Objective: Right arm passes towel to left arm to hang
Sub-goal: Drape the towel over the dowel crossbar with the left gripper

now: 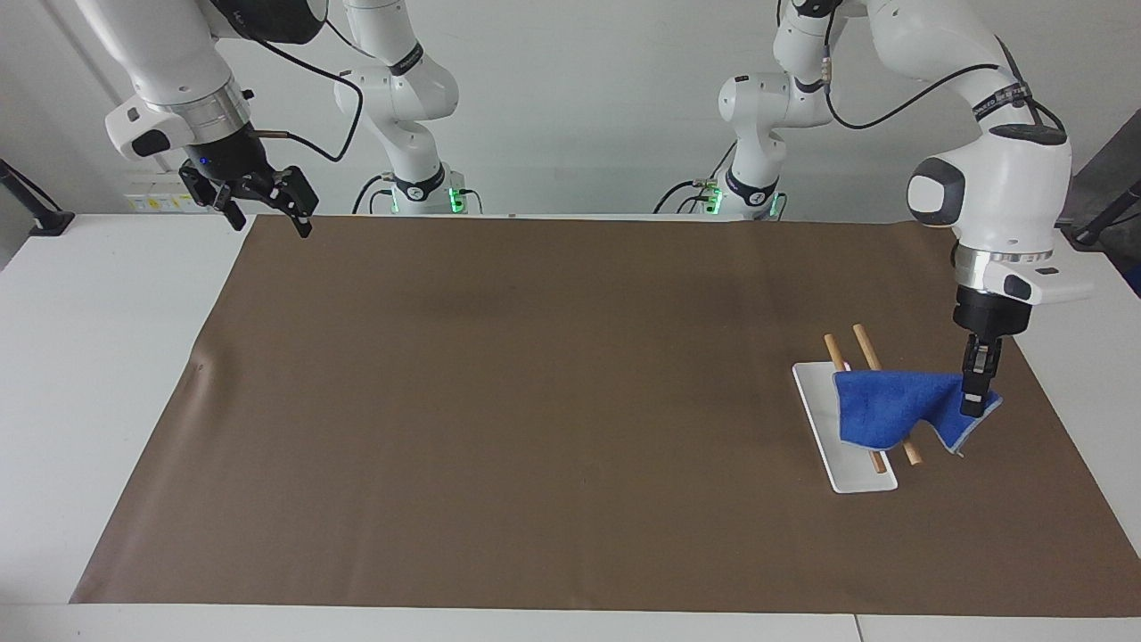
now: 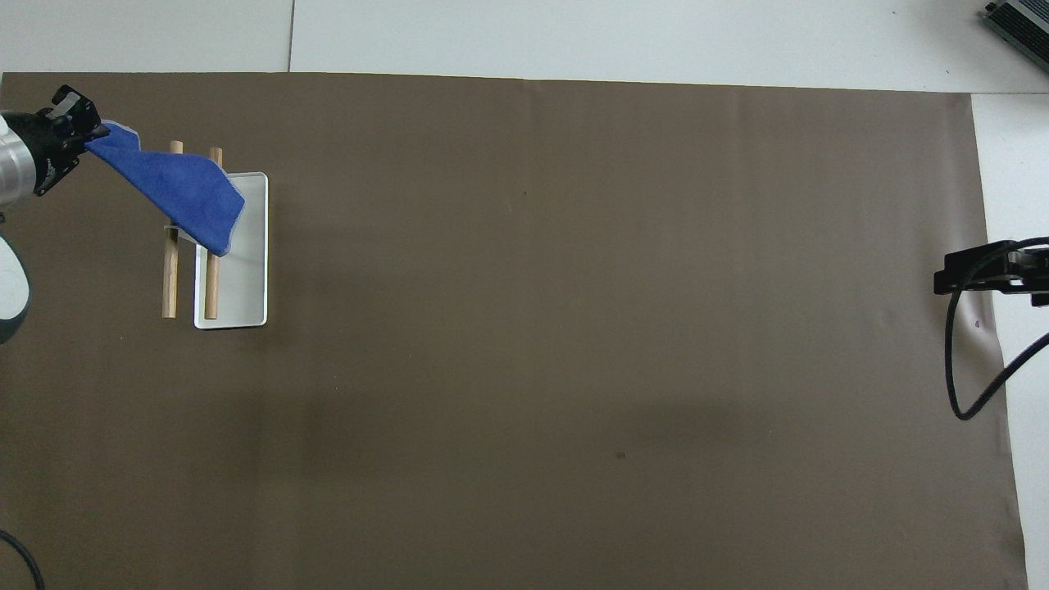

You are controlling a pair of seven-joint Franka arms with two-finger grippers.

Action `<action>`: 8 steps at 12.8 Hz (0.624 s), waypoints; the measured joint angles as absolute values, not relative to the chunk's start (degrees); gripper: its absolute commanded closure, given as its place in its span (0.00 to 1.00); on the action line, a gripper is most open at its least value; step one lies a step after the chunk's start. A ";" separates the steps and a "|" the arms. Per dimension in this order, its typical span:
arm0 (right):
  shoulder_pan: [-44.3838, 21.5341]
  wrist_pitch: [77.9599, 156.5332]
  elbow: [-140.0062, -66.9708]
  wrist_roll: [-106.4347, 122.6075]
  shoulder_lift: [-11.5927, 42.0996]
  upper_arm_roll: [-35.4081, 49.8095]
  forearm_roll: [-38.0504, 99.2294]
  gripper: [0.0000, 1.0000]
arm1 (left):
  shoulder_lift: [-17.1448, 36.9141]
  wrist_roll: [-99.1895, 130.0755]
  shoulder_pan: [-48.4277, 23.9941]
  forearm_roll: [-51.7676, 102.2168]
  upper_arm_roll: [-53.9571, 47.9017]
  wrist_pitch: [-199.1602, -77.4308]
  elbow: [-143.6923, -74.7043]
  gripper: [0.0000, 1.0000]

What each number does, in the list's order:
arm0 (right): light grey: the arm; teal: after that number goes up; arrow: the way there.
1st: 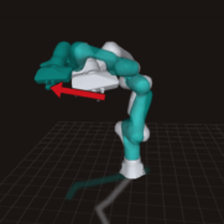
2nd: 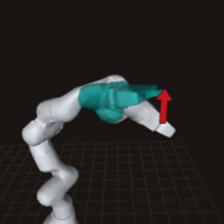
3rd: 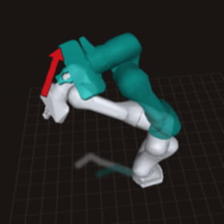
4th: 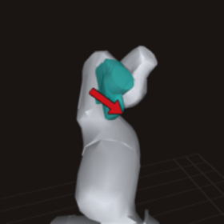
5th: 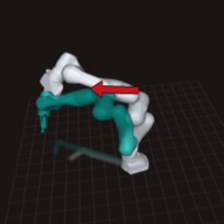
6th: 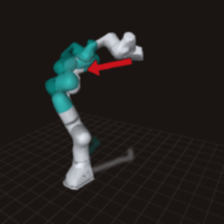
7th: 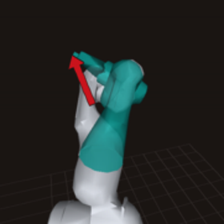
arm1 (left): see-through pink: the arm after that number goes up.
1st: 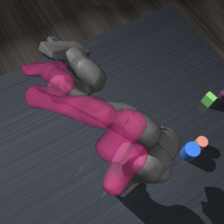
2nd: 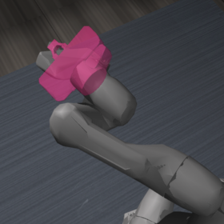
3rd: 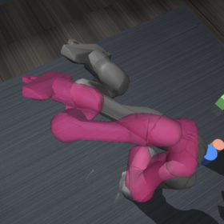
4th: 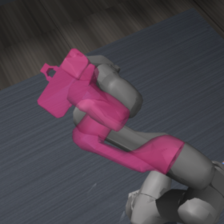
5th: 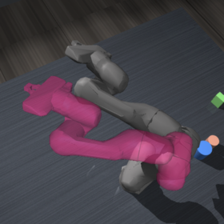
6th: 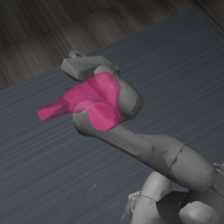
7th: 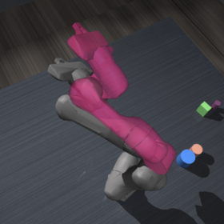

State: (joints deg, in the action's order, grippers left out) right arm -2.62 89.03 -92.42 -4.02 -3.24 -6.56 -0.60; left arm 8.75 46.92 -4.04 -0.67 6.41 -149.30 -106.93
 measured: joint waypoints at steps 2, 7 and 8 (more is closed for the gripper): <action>-2.62 89.03 -92.43 -4.02 -3.24 -6.56 -0.60 0.00 | 8.82 44.94 -4.00 -0.62 6.88 -147.63 -106.96 1.00; -2.62 89.03 -92.44 -4.02 -3.24 -6.56 -0.60 0.00 | 8.81 43.01 -3.99 -0.56 7.17 -143.50 -106.96 0.90; -2.62 89.03 -92.44 -4.02 -3.24 -6.56 -0.59 0.00 | 8.80 42.22 -3.99 -0.56 7.17 -142.44 -106.94 0.81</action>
State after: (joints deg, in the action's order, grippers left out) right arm -2.62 89.03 -92.44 -4.02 -3.24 -6.56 -0.59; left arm 8.80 42.22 -3.99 -0.56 7.17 -142.44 -106.94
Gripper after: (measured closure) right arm 0.000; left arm 0.956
